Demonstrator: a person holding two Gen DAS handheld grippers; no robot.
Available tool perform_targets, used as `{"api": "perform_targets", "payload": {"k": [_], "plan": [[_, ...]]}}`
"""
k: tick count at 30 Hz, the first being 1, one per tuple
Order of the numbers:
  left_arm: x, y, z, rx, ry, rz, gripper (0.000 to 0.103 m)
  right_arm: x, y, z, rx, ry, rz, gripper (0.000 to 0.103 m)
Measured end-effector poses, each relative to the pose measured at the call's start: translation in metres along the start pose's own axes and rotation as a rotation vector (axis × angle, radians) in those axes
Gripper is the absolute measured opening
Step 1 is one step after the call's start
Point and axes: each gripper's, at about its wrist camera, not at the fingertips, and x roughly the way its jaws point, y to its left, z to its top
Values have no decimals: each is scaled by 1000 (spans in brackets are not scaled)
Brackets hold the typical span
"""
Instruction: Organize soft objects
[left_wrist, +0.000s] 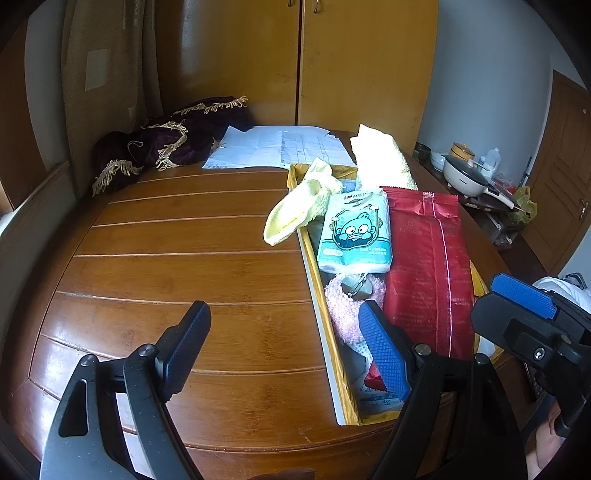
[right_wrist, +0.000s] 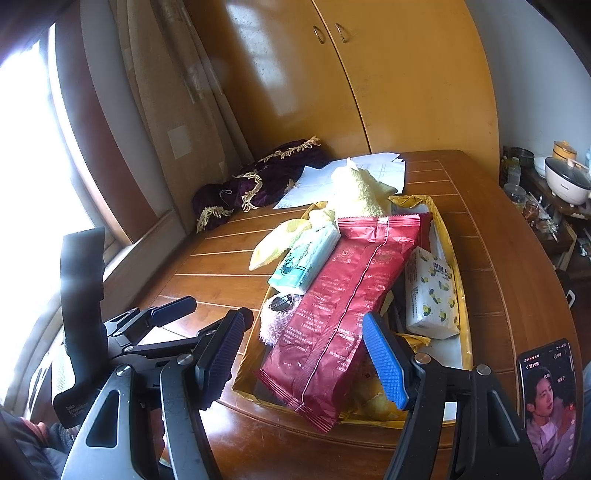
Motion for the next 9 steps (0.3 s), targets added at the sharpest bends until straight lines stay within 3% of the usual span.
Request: {"api": "perform_targets", "payload": {"k": [9], "plan": [[2,-19,15,36,-24,-19,82,-9,-17,6,42,-29,9,69]]}}
